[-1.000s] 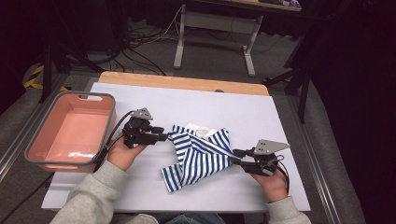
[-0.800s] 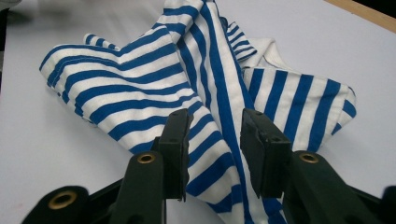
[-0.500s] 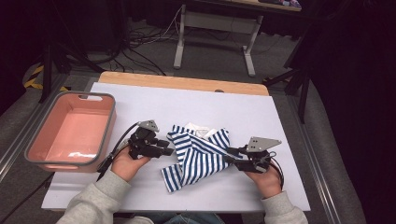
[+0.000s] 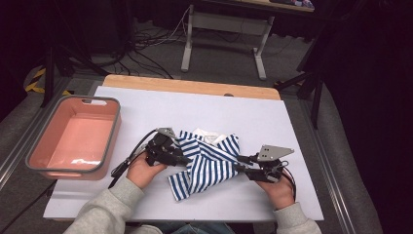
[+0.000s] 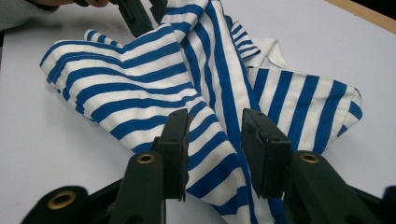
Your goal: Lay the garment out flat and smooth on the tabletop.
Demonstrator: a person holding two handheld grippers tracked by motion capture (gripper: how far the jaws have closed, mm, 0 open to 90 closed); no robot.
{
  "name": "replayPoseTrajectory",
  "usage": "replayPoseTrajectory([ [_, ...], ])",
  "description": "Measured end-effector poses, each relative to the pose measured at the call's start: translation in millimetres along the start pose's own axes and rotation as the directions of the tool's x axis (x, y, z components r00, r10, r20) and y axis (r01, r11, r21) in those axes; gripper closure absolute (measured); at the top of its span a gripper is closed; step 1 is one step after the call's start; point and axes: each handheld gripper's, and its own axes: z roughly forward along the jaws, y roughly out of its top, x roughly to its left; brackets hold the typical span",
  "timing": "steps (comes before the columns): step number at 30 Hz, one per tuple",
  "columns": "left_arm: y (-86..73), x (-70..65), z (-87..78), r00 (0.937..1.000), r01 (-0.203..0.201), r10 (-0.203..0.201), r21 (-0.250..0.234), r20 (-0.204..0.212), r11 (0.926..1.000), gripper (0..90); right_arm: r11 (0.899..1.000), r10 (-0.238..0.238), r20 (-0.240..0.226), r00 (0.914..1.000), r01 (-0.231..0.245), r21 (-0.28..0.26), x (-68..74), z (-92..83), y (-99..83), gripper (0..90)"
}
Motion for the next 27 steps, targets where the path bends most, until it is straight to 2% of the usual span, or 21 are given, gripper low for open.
replayPoseTrajectory([
  [3, 1.6, -0.8, 2.9, 0.9999, -0.006, 0.006, -0.002, 0.009, 1.0000, 69.3, 1.000, -0.004, -0.002, 1.0000, 0.004, 0.003, 1.2, 1.5, 0.4, 62.3],
  [5, 2.4, -2.6, 1.6, 0.9997, -0.022, 0.022, 0.004, -0.008, 0.9997, 84.2, 1.000, -0.006, -0.004, 1.0000, 0.006, 0.003, 1.6, 3.4, 1.2, 62.1],
  [6, 2.6, -3.2, 0.4, 0.9997, -0.024, 0.024, 0.000, -0.010, 0.9997, 87.3, 1.000, -0.007, -0.005, 1.0000, 0.007, 0.004, 1.6, 4.4, 1.8, 62.0],
  [12, 2.9, -6.2, -11.3, 0.9979, -0.040, 0.039, -0.017, -0.052, 0.9990, 87.9, 1.000, -0.021, -0.018, 0.9996, 0.021, 0.013, 2.9, 16.1, 8.9, 61.8],
  [19, 1.4, -6.8, -20.6, 0.9962, -0.046, 0.044, -0.026, -0.075, 0.9986, 87.8, 0.998, 0.001, -0.045, 0.9990, 0.001, 0.056, -4.7, 33.8, 9.9, 62.4],
  [20, 1.1, -6.4, -21.5, 0.9963, -0.044, 0.042, -0.030, -0.075, 0.9986, 87.9, 0.998, 0.002, -0.047, 0.9989, 0.001, 0.067, -5.3, 37.0, 9.5, 64.9],
  [23, 0.7, -5.1, -25.8, 0.9951, -0.045, 0.041, -0.037, -0.090, 0.9983, 87.9, 0.994, 0.001, -0.080, 0.9968, 0.007, 0.105, -5.2, 43.6, 8.7, 83.4],
  [24, 0.5, -4.6, -27.9, 0.9944, -0.045, 0.040, -0.040, -0.097, 0.9982, 87.8, 0.993, -0.004, -0.086, 0.9963, 0.014, 0.113, -3.7, 43.6, 9.1, 86.7],
  [27, 0.2, -2.6, -35.5, 0.9925, -0.039, 0.032, -0.056, -0.118, 0.9977, 87.9, 0.994, -0.013, -0.087, 0.9961, 0.022, 0.105, -1.2, 38.4, 10.2, 87.5],
])
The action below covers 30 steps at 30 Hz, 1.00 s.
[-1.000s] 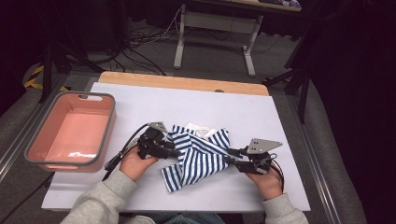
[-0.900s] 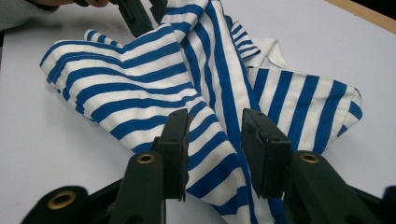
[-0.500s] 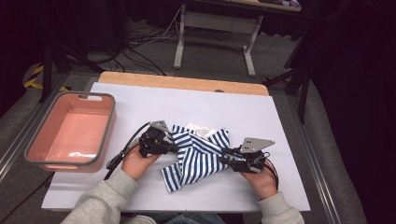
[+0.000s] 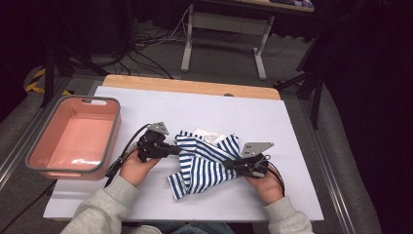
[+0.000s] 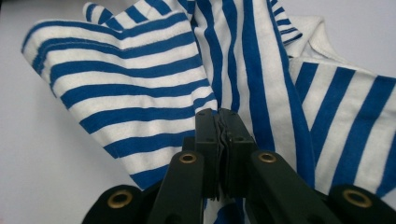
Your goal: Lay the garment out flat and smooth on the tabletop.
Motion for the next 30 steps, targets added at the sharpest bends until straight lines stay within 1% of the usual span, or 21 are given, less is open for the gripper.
replayPoseTrajectory([
  [1, 0.0, 1.6, -3.4, 1.0000, 0.003, -0.003, -0.010, -0.008, 0.9999, 87.9, 1.000, 0.004, 0.001, 1.0000, -0.004, -0.007, 0.5, -3.1, -0.2, 87.5],
  [2, 0.0, 1.6, -3.4, 1.0000, 0.003, -0.003, -0.010, -0.008, 0.9999, 87.9, 1.000, 0.008, 0.002, 1.0000, -0.008, -0.018, 0.6, -7.3, -0.9, 87.6],
  [4, 0.0, 4.8, -10.2, 0.9993, 0.009, -0.010, -0.026, -0.037, 0.9996, 87.8, 0.999, 0.012, 0.006, 0.9999, -0.012, -0.030, 1.2, -13.7, -2.4, 87.7],
  [6, -0.3, 7.6, -14.1, 0.9986, 0.015, -0.017, -0.036, -0.050, 0.9992, 87.8, 0.999, 0.010, 0.008, 0.9999, -0.010, -0.044, 2.4, -21.5, -4.8, 87.7],
  [7, -0.3, 7.6, -14.1, 0.9986, 0.015, -0.017, -0.036, -0.050, 0.9992, 87.8, 0.999, 0.009, 0.011, 0.9999, -0.008, -0.051, 3.4, -25.8, -6.2, 87.8],
  [8, -0.5, 9.4, -16.0, 0.9980, 0.015, -0.018, -0.040, -0.061, 0.9991, 87.8, 0.999, 0.009, 0.011, 0.9999, -0.008, -0.051, 3.4, -25.8, -6.2, 87.8],
  [12, -1.3, 14.7, -18.0, 0.9954, 0.033, -0.037, -0.045, -0.089, 0.9984, 87.8, 0.998, 0.006, 0.031, 0.9995, -0.004, -0.070, 4.6, -43.3, -15.2, 87.9],
  [13, -1.3, 16.3, -18.7, 0.9945, 0.039, -0.043, -0.050, -0.095, 0.9980, 87.8, 0.997, 0.018, 0.051, 0.9986, -0.014, -0.075, 2.9, -50.3, -20.7, 88.0],
  [14, -1.2, 17.2, -19.4, 0.9942, 0.042, -0.047, -0.052, -0.097, 0.9977, 87.8, 0.997, 0.024, 0.059, 0.9980, -0.019, -0.078, 1.9, -52.7, -22.6, 88.1],
  [20, -0.8, 20.2, -22.4, 0.9928, 0.045, -0.052, -0.069, -0.108, 0.9966, 87.8, 0.995, 0.053, 0.136, 0.9894, -0.041, -0.091, -7.4, -67.0, -34.1, 88.5],
  [21, -0.7, 21.4, -23.1, 0.9917, 0.044, -0.052, -0.071, -0.117, 0.9965, 87.8, 0.995, 0.060, 0.148, 0.9872, -0.047, -0.091, -9.3, -68.8, -36.2, 90.0],
  [23, -0.9, 22.6, -24.9, 0.9902, 0.054, -0.063, -0.074, -0.125, 0.9958, 87.8, 0.995, 0.072, 0.186, 0.9800, -0.056, -0.088, -12.4, -72.9, -40.3, 90.0],
  [24, -0.9, 23.4, -25.7, 0.9896, 0.058, -0.068, -0.078, -0.127, 0.9952, 87.8, 0.993, 0.083, 0.195, 0.9772, -0.066, -0.094, -14.4, -75.3, -42.4, 90.0],
  [26, -0.9, 24.5, -26.6, 0.9884, 0.060, -0.071, -0.081, -0.134, 0.9949, 87.8, 0.990, 0.106, 0.207, 0.9725, -0.084, -0.109, -17.5, -79.1, -45.7, 90.0],
  [27, -0.8, 24.4, -25.7, 0.9884, 0.058, -0.068, -0.075, -0.135, 0.9955, 87.8, 0.989, 0.116, 0.207, 0.9715, -0.094, -0.114, -18.3, -79.7, -46.4, 90.0],
  [28, -0.8, 24.3, -25.1, 0.9886, 0.055, -0.065, -0.072, -0.136, 0.9959, 87.7, 0.988, 0.123, 0.201, 0.9720, -0.100, -0.119, -18.7, -78.9, -46.1, 90.0],
  [30, -0.8, 24.4, -24.8, 0.9885, 0.054, -0.064, -0.073, -0.137, 0.9959, 87.4, 0.989, 0.110, 0.193, 0.9750, -0.088, -0.118, -17.1, -75.8, -43.9, 90.0],
])
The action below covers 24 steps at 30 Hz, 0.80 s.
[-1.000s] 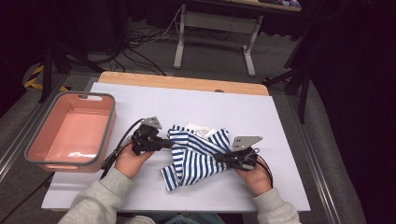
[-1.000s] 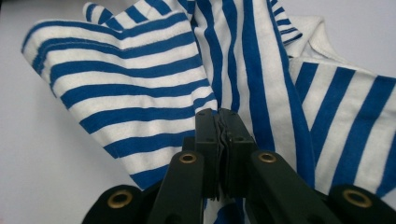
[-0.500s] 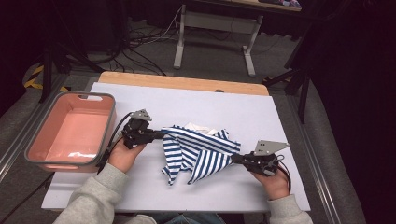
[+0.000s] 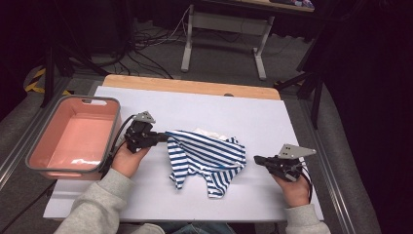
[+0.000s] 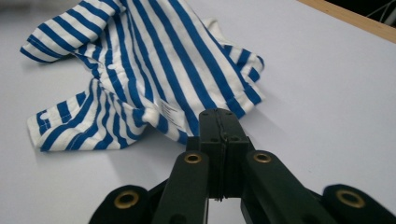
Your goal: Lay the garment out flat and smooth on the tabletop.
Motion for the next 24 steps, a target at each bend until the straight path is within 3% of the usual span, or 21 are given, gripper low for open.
replayPoseTrajectory([
  [3, -0.6, 0.7, -1.0, 0.9998, 0.016, -0.016, -0.009, 0.010, 0.9998, 82.0, 1.000, -0.006, -0.016, 0.9998, 0.006, -0.008, 3.1, 3.7, 2.5, 84.2],
  [5, -2.1, 1.5, -2.1, 0.9985, 0.038, -0.038, -0.011, 0.039, 0.9992, 80.0, 1.000, 0.001, -0.056, 0.9985, -0.003, -0.023, 7.1, 9.7, 6.0, 75.8],
  [9, -5.8, -2.0, -3.9, 0.9977, 0.035, -0.035, 0.010, 0.058, 0.9993, 72.9, 0.999, 0.024, -0.051, 0.9984, -0.025, -0.030, 8.8, 16.1, 9.5, 65.9],
  [12, -9.2, -5.8, -5.0, 0.9966, 0.044, -0.045, 0.015, 0.069, 0.9989, 69.5, 0.998, 0.053, -0.001, 0.9986, -0.053, -0.028, 6.0, 20.8, 11.1, 56.5],
  [16, -11.9, -5.3, 0.1, 0.9960, 0.049, -0.052, 0.037, 0.073, 0.9981, 68.5, 0.995, 0.101, 0.034, 0.9943, -0.101, -0.005, -0.1, 33.3, 11.4, 54.9],
  [20, -12.9, -6.1, 4.0, 0.9951, 0.053, -0.057, 0.046, 0.080, 0.9975, 70.1, 0.994, 0.107, 0.057, 0.9926, -0.109, 0.031, -2.8, 41.9, 11.0, 54.8],
  [24, -12.1, -8.5, 7.2, 0.9949, 0.043, -0.046, 0.039, 0.089, 0.9983, 79.7, 0.986, 0.141, 0.064, 0.9879, -0.146, 0.083, -6.7, 52.1, 7.1, 63.0],
])
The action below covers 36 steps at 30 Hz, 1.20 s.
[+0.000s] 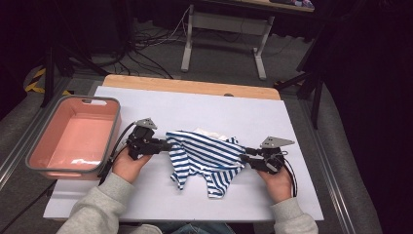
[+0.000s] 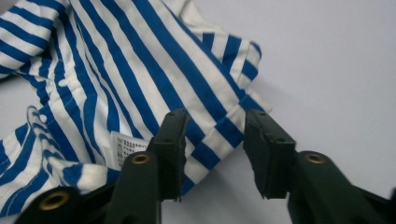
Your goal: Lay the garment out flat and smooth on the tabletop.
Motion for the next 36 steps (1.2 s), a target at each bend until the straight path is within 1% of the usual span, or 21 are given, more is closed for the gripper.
replayPoseTrajectory([
  [1, 0.3, -0.4, 0.2, 1.0000, -0.004, 0.004, -0.004, 0.002, 1.0000, 84.5, 1.000, 0.008, 0.000, 1.0000, -0.008, 0.018, -0.4, 1.6, -1.3, 66.6],
  [2, 0.6, -0.8, 0.2, 1.0000, -0.009, 0.009, -0.005, 0.002, 0.9999, 84.5, 1.000, 0.008, 0.000, 1.0000, -0.008, 0.018, -0.4, 1.6, -1.3, 66.6],
  [3, 1.2, -1.7, -0.7, 0.9999, -0.016, 0.016, -0.008, 0.000, 0.9998, 87.3, 0.999, 0.020, -0.009, 0.9998, -0.020, 0.037, -1.2, 2.4, -3.0, 80.5],
  [4, 1.5, -1.7, -2.0, 0.9997, -0.023, 0.023, -0.010, 0.000, 0.9997, 87.5, 0.999, 0.020, -0.008, 0.9998, -0.020, 0.040, -1.1, 2.1, -3.3, 84.2],
  [6, 1.9, -2.4, -5.4, 0.9997, -0.023, 0.023, -0.024, -0.002, 0.9994, 87.8, 0.999, 0.014, 0.002, 0.9999, -0.014, 0.044, -1.2, 0.9, -3.2, 86.8],
  [9, 3.3, -2.4, -12.0, 0.9995, -0.030, 0.030, -0.046, -0.011, 0.9985, 88.0, 1.000, 0.009, 0.010, 0.9999, -0.010, 0.025, -1.3, -4.2, -2.5, 87.6],
  [13, 4.9, -2.0, -21.8, 0.9991, -0.035, 0.033, -0.071, -0.026, 0.9969, 88.0, 0.999, 0.003, 0.036, 0.9994, -0.001, -0.033, -3.9, -18.7, -0.4, 88.0],
  [15, 5.1, -0.6, -24.9, 0.9992, -0.030, 0.027, -0.077, -0.030, 0.9966, 88.0, 0.998, 0.012, 0.044, 0.9990, -0.009, -0.066, -7.5, -25.6, -0.1, 88.0],
  [17, 5.5, 0.5, -26.5, 0.9991, -0.030, 0.027, -0.083, -0.032, 0.9961, 88.0, 0.996, 0.022, 0.047, 0.9987, -0.018, -0.088, -11.3, -30.4, 0.0, 88.1],
  [20, 7.5, -0.8, -29.1, 0.9985, -0.041, 0.038, -0.084, -0.040, 0.9956, 88.0, 0.992, 0.018, 0.053, 0.9984, -0.012, -0.122, -14.6, -35.6, 1.3, 88.1],
  [22, 9.5, -1.4, -32.8, 0.9979, -0.053, 0.049, -0.091, -0.042, 0.9944, 87.9, 0.989, 0.007, 0.056, 0.9984, 0.001, -0.147, -15.2, -38.4, 3.9, 88.2],
  [24, 10.8, -1.7, -34.9, 0.9977, -0.055, 0.051, -0.090, -0.044, 0.9944, 87.9, 0.988, 0.002, 0.062, 0.9981, 0.008, -0.156, -15.1, -39.4, 5.9, 88.2],
  [25, 12.9, -1.9, -37.0, 0.9967, -0.066, 0.062, -0.079, -0.052, 0.9947, 87.8, 0.982, -0.010, 0.073, 0.9973, 0.023, -0.186, -15.9, -41.8, 10.5, 88.2],
  [27, 13.4, 0.6, -34.2, 0.9976, -0.054, 0.051, -0.045, -0.047, 0.9976, 87.7, 0.980, -0.014, 0.084, 0.9964, 0.030, -0.198, -18.0, -41.3, 13.6, 88.2],
  [30, 12.0, 3.5, -25.6, 0.9964, -0.049, 0.049, 0.010, -0.069, 0.9988, 87.6, 0.980, -0.008, 0.099, 0.9950, 0.028, -0.198, -22.9, -35.1, 15.6, 88.2],
  [31, 12.0, 3.5, -25.6, 0.9964, -0.049, 0.049, 0.010, -0.069, 0.9988, 87.5, 0.980, -0.008, 0.099, 0.9950, 0.028, -0.198, -22.9, -35.1, 15.6, 88.2],
  [32, 11.7, 4.5, -22.3, 0.9940, -0.055, 0.057, 0.027, -0.093, 0.9981, 87.5, 0.980, -0.009, 0.104, 0.9945, 0.029, -0.196, -23.9, -32.3, 15.8, 88.2],
  [33, 11.5, 5.7, -20.4, 0.9933, -0.049, 0.053, 0.038, -0.102, 0.9981, 87.4, 0.982, -0.008, 0.107, 0.9942, 0.028, -0.185, -25.5, -27.6, 15.8, 88.1],
  [34, 11.0, 5.8, -19.6, 0.9922, -0.039, 0.043, 0.035, -0.117, 0.9986, 86.5, 0.983, -0.006, 0.112, 0.9937, 0.026, -0.180, -26.0, -24.1, 15.6, 87.7],
  [35, 10.6, 7.0, -19.5, 0.9886, -0.031, 0.035, 0.036, -0.146, 0.9989, 84.2, 0.984, -0.002, 0.114, 0.9935, 0.022, -0.176, -25.6, -22.4, 15.4, 87.1],
  [36, 10.2, 8.2, -20.3, 0.9878, -0.016, 0.020, 0.027, -0.154, 0.9995, 74.7, 0.986, -0.006, 0.115, 0.9933, 0.025, -0.165, -24.5, -20.3, 15.3, 85.1],
])
